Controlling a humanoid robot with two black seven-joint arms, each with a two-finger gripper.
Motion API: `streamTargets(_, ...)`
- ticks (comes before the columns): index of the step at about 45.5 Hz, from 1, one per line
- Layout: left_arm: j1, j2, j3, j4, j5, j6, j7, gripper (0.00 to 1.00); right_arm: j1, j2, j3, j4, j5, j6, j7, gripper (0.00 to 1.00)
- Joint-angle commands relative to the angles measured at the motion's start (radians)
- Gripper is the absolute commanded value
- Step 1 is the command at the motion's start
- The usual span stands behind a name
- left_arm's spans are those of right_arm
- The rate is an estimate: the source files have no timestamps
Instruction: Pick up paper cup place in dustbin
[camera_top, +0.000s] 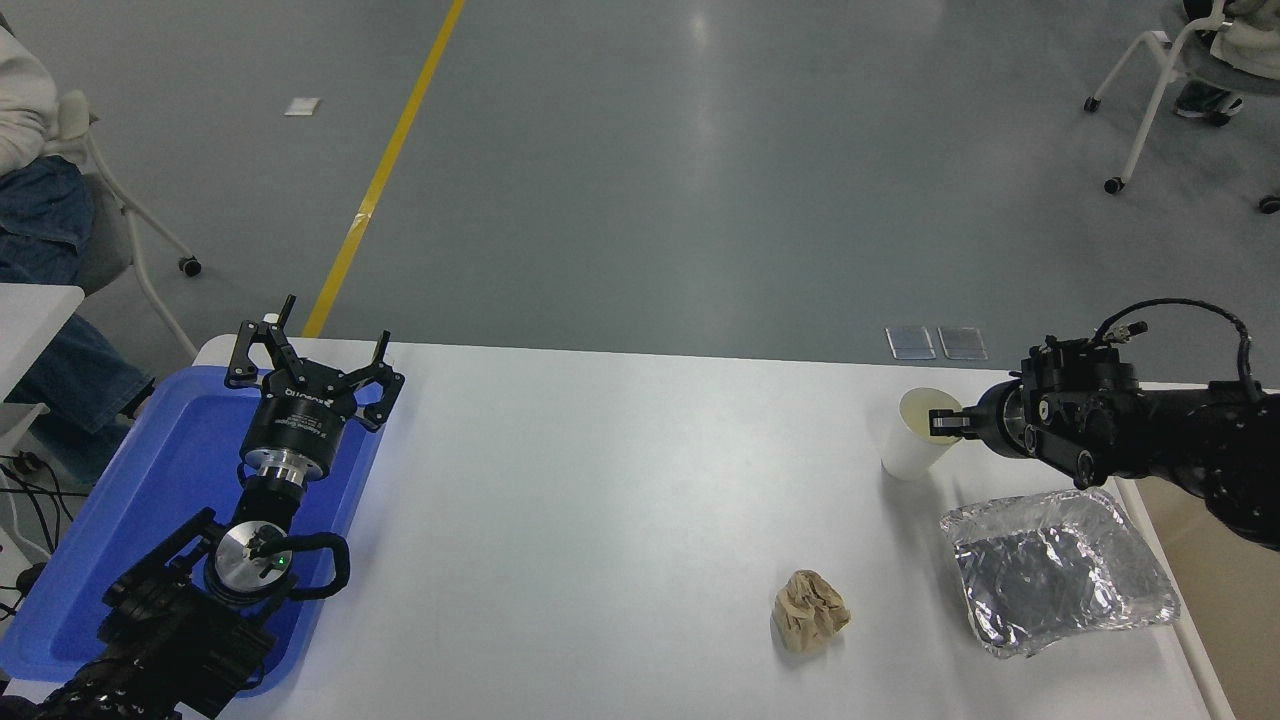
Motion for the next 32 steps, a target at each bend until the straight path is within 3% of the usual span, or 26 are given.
streamTargets(1, -0.001, 0.000, 0.002, 0.000, 0.000, 0.000, 0.000, 1.00, 0.000, 0.003, 0.023, 0.002, 0.004, 0.000, -0.005, 0.00)
streamTargets(15, 0.000, 0.001, 0.002, 0.000, 0.000, 0.000, 0.000, 1.00, 0.086, -0.006, 0.040, 0.053, 0.001, 0.022, -0.004, 0.00)
streamTargets(32, -0.001, 0.001, 0.002, 0.000, 0.000, 0.000, 0.000, 1.00, 0.452, -0.130, -0.101, 0.321, 0.017, 0.097, -0.005, 0.00)
